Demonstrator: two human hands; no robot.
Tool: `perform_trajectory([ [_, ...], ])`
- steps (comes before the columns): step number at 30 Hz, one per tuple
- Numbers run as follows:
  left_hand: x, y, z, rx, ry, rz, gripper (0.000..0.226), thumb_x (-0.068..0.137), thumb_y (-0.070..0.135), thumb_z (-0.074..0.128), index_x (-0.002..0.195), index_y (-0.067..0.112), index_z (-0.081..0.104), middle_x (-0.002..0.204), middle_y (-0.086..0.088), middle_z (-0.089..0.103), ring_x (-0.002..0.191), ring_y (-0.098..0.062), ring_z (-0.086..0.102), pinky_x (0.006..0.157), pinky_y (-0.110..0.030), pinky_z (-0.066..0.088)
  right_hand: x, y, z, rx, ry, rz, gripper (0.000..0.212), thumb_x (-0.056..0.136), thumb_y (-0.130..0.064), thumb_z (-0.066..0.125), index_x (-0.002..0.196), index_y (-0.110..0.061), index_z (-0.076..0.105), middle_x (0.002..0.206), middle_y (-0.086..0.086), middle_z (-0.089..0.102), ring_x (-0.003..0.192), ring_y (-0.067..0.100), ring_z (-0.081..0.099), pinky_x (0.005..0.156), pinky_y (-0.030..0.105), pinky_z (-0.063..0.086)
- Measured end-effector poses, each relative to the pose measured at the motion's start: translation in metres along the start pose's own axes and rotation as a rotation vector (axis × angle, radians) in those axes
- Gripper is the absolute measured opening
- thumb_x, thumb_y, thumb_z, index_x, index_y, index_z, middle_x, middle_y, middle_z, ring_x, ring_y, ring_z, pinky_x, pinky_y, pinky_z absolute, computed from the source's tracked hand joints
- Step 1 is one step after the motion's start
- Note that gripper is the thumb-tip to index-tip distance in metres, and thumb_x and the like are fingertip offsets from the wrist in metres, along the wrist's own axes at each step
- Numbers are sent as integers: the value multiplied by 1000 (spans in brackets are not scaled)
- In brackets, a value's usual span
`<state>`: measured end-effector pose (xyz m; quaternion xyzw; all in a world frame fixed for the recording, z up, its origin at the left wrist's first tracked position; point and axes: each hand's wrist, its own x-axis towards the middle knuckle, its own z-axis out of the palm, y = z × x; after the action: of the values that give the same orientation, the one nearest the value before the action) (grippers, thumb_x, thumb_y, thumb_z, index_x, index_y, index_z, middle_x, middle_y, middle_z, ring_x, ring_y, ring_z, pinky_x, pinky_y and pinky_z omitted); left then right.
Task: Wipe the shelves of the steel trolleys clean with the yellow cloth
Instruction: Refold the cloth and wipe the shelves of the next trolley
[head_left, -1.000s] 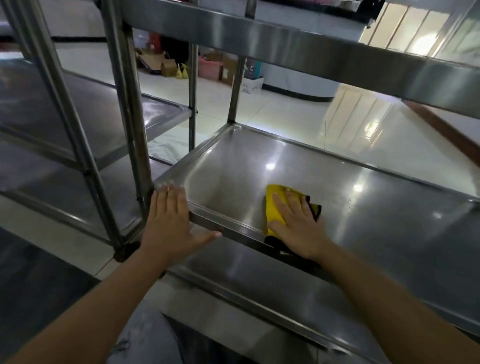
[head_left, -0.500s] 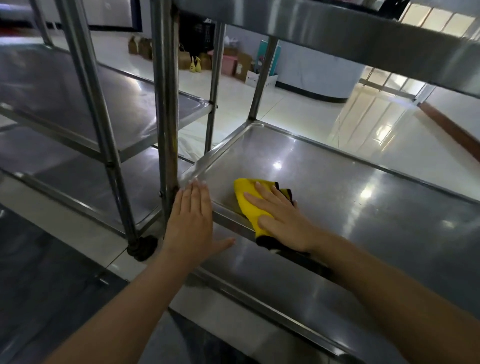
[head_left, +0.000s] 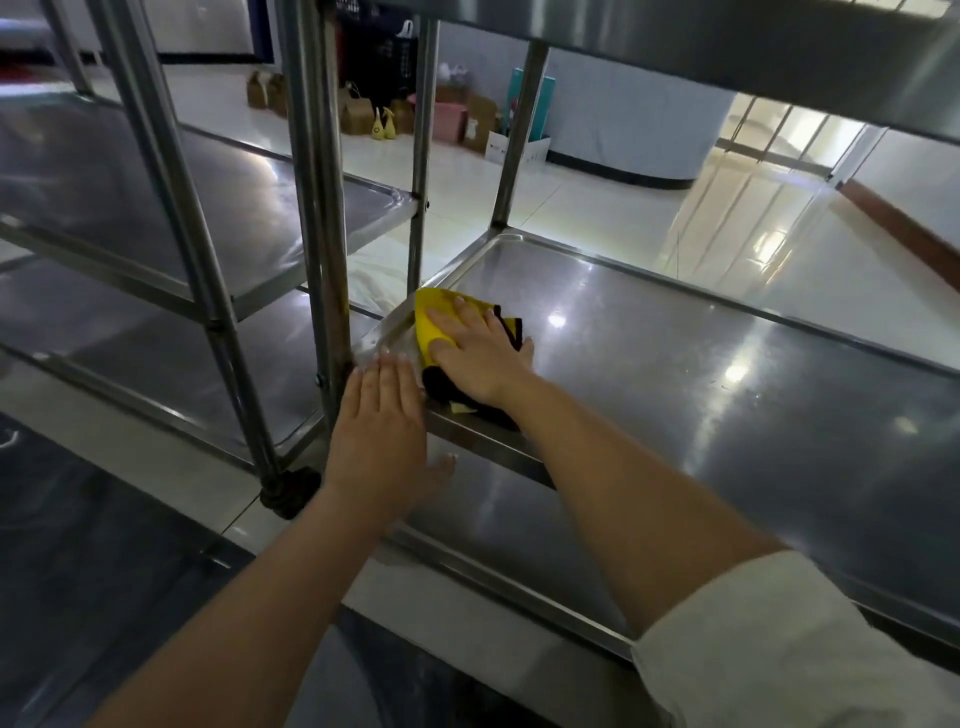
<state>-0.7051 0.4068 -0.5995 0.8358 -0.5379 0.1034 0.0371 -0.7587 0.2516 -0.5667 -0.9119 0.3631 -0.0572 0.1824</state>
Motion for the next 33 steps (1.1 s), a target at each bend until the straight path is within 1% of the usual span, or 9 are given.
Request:
perform_trajectory([
  [4, -2, -8, -8, -66, -58, 30, 88, 89, 63, 8, 151, 1, 0, 160, -18, 5, 149, -28, 1, 120, -45, -2, -40, 68, -30, -28, 57, 203, 54, 92, -56, 22, 145, -52, 10, 158, -18, -6, 147, 18, -6, 108, 67, -3],
  [6, -2, -8, -13, -115, -107, -15, 87, 90, 63, 2, 151, 2, 1, 160, -17, 4, 149, -28, 0, 120, -46, -2, -68, 110, -46, -19, 95, 338, 54, 92, -60, 21, 145, -53, 10, 158, -19, -7, 147, 17, -7, 109, 67, -4],
  [10, 12, 23, -28, -161, -126, -76, 90, 90, 67, 8, 151, 0, 8, 159, -18, 13, 148, -29, 8, 119, -49, 0, -128, 160, -63, 16, 194, 551, 53, 91, -60, 26, 143, -54, 15, 159, -17, -4, 147, 19, -6, 109, 66, -5],
  [13, 32, 67, -35, -174, -103, 31, 78, 97, 56, 21, 149, -1, 12, 158, -17, 19, 146, -29, 15, 117, -51, 10, -151, 156, -55, -9, 223, 537, 53, 90, -58, 28, 141, -56, 16, 159, -16, -3, 147, 22, -5, 108, 67, -2],
  [18, 51, 134, -35, -215, -87, 183, 63, 98, 43, 26, 148, 5, 21, 155, -14, 26, 143, -27, 23, 116, -50, 15, -164, 147, -45, -79, 178, 326, 53, 92, -58, 27, 142, -56, 10, 159, -16, -5, 147, 23, -7, 107, 67, -2],
  [22, 44, 146, -16, -222, -50, 215, 53, 99, 46, 27, 138, 13, 38, 148, -8, 38, 140, -25, 29, 111, -49, 24, -147, 149, -50, -59, 125, 193, 57, 81, -64, 23, 136, -65, 9, 158, -20, -3, 147, 20, -6, 109, 65, 0],
  [24, 47, 144, -12, -183, -51, 238, 54, 99, 48, 24, 141, 15, 34, 149, -9, 36, 140, -26, 28, 110, -50, 25, -131, 152, -54, -37, 111, 174, 58, 78, -67, 21, 135, -66, 8, 158, -22, -2, 147, 18, -5, 109, 65, -1],
  [29, 51, 143, -10, -229, -78, 259, 53, 99, 47, 21, 140, 17, 34, 151, -8, 32, 142, -24, 24, 112, -49, 20, -114, 181, -71, -12, 104, 284, 58, 84, -69, 22, 140, -58, 12, 158, -20, -2, 147, 19, -4, 106, 67, -6],
  [33, 51, 143, -13, -280, -48, 244, 50, 98, 48, 27, 136, 19, 41, 149, -5, 36, 141, -22, 27, 111, -45, 20, -150, 243, -97, -9, 190, 522, 61, 85, -67, 29, 143, -55, 14, 158, -20, -3, 147, 16, -5, 106, 67, -6],
])
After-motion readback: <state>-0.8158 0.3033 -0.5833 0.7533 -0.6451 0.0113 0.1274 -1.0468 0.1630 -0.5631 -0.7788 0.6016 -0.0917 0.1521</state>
